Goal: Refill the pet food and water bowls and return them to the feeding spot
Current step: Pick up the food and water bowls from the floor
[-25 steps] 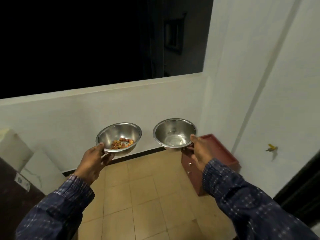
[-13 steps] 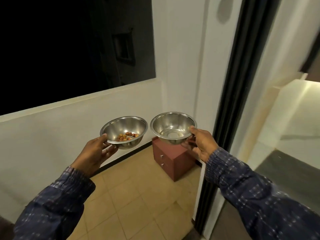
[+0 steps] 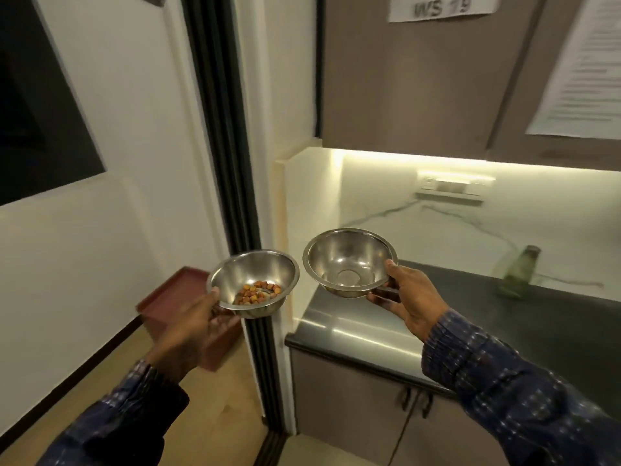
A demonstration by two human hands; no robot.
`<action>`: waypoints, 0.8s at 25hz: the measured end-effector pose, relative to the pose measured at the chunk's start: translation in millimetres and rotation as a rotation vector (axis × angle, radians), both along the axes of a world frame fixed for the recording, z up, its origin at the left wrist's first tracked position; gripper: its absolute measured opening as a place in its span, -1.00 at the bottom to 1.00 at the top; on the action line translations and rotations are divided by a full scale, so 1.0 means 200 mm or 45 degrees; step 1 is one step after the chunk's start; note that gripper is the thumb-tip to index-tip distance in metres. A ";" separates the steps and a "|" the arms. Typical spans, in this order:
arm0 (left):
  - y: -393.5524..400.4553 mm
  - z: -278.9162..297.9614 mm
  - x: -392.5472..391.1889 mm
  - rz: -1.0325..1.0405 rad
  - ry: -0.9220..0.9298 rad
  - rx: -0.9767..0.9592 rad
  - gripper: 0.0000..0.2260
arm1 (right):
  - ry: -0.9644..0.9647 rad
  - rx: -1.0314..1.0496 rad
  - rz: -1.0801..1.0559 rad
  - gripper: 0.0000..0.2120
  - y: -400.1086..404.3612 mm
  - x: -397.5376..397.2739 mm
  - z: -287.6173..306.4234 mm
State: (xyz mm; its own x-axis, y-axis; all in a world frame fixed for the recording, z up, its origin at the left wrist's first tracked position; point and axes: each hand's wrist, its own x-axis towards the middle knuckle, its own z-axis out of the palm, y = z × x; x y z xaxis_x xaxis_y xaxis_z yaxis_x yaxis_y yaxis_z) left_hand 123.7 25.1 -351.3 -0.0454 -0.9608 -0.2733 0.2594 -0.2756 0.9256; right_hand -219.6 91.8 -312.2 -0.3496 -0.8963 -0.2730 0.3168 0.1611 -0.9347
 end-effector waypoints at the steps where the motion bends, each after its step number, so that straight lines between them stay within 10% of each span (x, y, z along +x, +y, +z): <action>1: -0.03 -0.03 -0.15 -0.067 0.006 0.001 -0.76 | 0.004 0.000 -0.069 -0.72 0.05 -0.13 -0.02; 20: -0.48 -0.73 -2.52 -0.472 -0.109 0.140 -0.70 | 0.024 0.228 -0.774 -0.70 0.35 -2.17 -0.94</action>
